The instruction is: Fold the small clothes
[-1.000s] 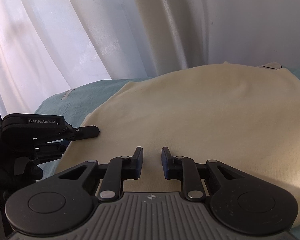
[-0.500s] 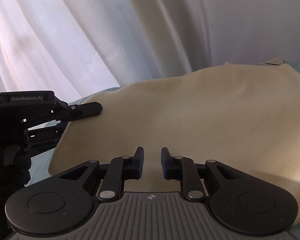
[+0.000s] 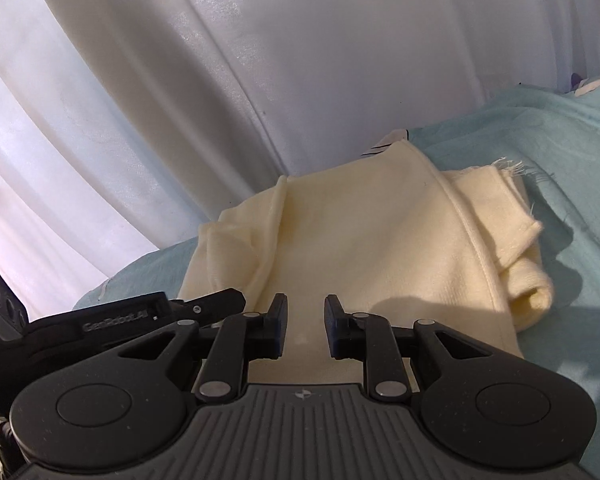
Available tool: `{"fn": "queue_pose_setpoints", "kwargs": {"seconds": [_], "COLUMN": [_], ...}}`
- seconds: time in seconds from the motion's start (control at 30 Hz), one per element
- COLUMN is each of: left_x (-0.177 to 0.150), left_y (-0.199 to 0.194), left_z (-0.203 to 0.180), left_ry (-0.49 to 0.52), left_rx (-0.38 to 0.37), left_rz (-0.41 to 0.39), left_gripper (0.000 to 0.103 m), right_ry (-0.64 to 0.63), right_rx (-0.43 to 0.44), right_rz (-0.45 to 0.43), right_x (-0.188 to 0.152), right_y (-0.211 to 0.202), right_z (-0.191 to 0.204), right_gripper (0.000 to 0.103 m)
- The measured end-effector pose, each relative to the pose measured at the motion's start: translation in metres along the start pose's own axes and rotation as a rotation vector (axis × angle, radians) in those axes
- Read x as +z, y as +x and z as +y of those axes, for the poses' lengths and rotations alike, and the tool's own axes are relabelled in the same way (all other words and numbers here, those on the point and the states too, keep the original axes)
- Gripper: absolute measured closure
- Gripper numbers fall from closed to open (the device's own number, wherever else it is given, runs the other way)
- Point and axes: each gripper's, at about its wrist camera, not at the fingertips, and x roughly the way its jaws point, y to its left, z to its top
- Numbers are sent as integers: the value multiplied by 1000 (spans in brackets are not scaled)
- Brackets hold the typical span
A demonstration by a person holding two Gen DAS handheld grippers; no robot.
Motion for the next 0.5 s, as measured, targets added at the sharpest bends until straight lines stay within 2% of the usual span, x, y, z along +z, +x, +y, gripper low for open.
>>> {"fn": "queue_pose_setpoints", "kwargs": {"seconds": [0.03, 0.07, 0.13, 0.23, 0.3, 0.37, 0.43, 0.5], "left_x": [-2, -7, -12, -13, -15, -20, -30, -37], "left_y": [-9, -23, -46, -63, -61, -54, -48, -39], "left_z": [1, -2, 1, 22, 37, 47, 48, 45], "left_ry": [-16, -26, -28, -90, -127, -158, -136, -98], "left_rx": [-39, -43, -8, 161, 224, 226, 239, 266], "left_rz": [-1, -25, -92, -189, -171, -134, -127, -110], "left_gripper": [59, 59, 57, 56, 56, 57, 57, 54], "right_ry": [3, 4, -6, -61, -107, -167, -201, -189], "right_rx": [5, 17, 49, 104, 136, 107, 47, 59], "right_rz": [-6, -11, -9, 36, 78, 130, 170, 175], "right_x": [2, 2, 6, 0, -7, -16, -22, -19], "right_y": [-1, -2, 3, 14, 24, 35, 43, 40], "right_z": [1, 3, 7, 20, 30, 38, 34, 29], "right_gripper": [82, 82, 82, 82, 82, 82, 83, 85]}}
